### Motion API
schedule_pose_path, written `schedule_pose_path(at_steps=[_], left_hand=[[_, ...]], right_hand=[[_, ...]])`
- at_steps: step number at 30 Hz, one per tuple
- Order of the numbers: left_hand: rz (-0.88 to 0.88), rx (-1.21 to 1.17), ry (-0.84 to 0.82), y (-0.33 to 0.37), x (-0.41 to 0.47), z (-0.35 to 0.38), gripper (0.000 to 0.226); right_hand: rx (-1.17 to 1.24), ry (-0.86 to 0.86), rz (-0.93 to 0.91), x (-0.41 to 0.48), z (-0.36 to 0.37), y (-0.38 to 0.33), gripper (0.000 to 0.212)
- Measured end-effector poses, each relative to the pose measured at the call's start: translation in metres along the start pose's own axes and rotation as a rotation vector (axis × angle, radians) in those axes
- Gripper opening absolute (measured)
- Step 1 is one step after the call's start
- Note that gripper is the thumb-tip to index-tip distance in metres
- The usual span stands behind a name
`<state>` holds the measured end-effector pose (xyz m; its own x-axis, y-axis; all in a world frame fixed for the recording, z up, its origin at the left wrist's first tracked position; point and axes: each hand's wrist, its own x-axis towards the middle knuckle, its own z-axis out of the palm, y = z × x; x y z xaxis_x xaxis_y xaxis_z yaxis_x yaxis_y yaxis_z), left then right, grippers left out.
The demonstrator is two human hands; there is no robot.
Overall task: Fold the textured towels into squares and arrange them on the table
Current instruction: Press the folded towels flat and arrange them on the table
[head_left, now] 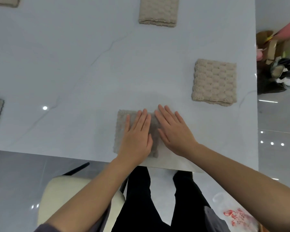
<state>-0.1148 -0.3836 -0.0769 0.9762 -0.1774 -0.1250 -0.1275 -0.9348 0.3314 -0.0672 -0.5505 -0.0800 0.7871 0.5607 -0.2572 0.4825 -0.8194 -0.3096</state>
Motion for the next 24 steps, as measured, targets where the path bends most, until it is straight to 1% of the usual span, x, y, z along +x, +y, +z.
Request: schedule_pose_path(at_steps=[3,6,9,12,16,18,21,24], left_hand=[[-0.009,-0.025,0.023,0.033,0.01,0.013,0.06],[-0.076,-0.065,0.037,0.071,0.02,0.032,0.061],[-0.202,-0.058,0.059,0.114,0.026,0.056,0.061],[-0.351,-0.046,0.088,0.159,0.029,0.079,0.061],[-0.543,-0.103,0.104,0.209,0.039,0.097,0.064],[-0.605,-0.123,0.128,0.228,0.045,0.1,0.066],[-0.647,-0.162,0.161,0.251,0.055,0.099,0.068],[-0.653,-0.238,0.211,0.263,0.071,0.095,0.068]], right_hand=[[0.017,-0.026,-0.026,-0.006,-0.011,0.032,0.057],[0.036,-0.051,-0.094,-0.017,-0.021,0.07,0.056],[0.057,-0.068,-0.195,-0.033,-0.029,0.11,0.054],[0.028,-0.056,-0.302,-0.054,-0.035,0.151,0.052],[-0.014,-0.048,-0.41,-0.079,-0.041,0.209,0.045],[-0.013,-0.032,-0.453,-0.082,-0.047,0.232,0.043],[0.034,-0.004,-0.461,-0.08,-0.062,0.252,0.04],[0.069,0.075,-0.466,-0.066,-0.08,0.264,0.037]])
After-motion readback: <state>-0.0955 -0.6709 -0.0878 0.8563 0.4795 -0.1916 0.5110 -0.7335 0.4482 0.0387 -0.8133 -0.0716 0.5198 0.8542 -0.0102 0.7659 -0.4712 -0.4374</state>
